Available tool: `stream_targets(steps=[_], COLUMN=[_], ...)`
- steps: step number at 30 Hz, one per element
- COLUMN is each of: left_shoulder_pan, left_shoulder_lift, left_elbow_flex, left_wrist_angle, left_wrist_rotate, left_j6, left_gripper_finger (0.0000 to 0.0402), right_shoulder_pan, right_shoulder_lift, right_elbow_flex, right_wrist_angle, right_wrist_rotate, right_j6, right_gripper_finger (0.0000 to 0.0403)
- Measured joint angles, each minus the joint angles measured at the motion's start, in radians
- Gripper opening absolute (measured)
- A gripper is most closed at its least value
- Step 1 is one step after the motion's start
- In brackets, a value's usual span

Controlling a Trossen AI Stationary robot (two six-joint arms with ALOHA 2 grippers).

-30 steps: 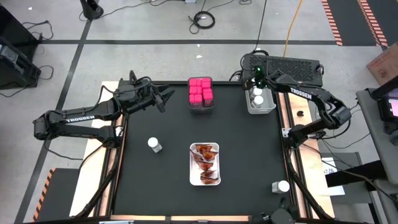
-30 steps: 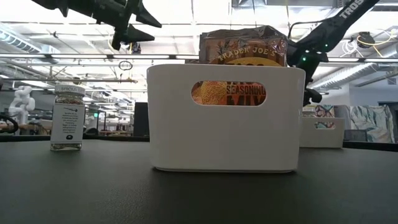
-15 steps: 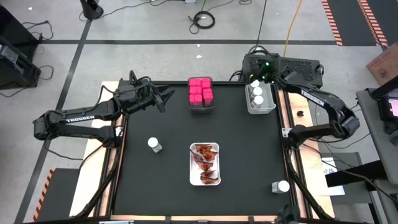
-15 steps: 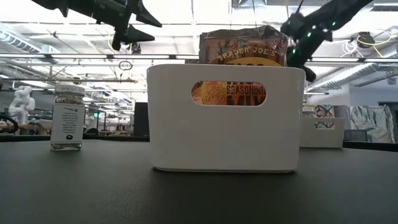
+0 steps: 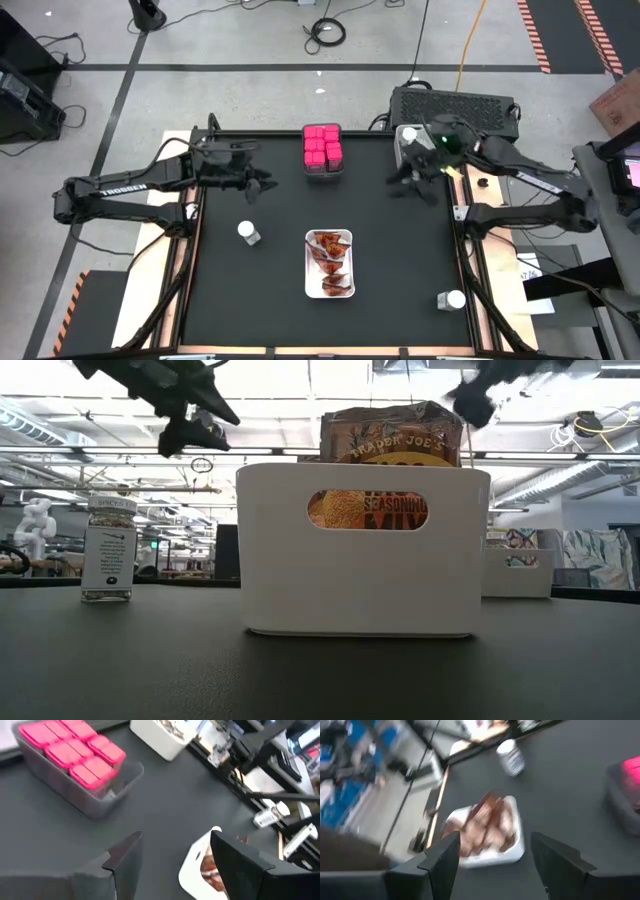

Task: Sort spices by type
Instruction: Put the white seasoning bottle into the gray bin

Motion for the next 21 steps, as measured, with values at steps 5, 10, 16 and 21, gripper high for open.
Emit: stream_targets(steps=[5,10,16,21], left_shoulder_pan=[0.000,0.001,0.002,0.004], left_shoulder_lift=[0.009,0.019,0.045,0.086], left_elbow_flex=[0.001,0.002,0.002,0.002], left_wrist_angle=[0.026,0.081,0.166,0.267], left_wrist_rotate=[-0.060,-0.076,-0.149,-0.176], left_j6=[0.003,0.056,0.146,0.242], left_gripper_finger=[0.0231,0.0231,0.0231,0.0231], right_shoulder_pan=[0.185,0.364,0.549,0.727], right_shoulder_lift=[0.005,0.072,0.108,0.102], right_elbow_flex=[0.201,0.386,0.405,0.343], right_wrist_angle=[-0.296,-0.625,-0.867,-0.917], right_wrist_rotate=[0.109,0.318,0.347,0.347], right_j6=[-0.038,0.022,0.194,0.417], right_gripper_finger=[0.0235,0.0235,0.0235,0.0235])
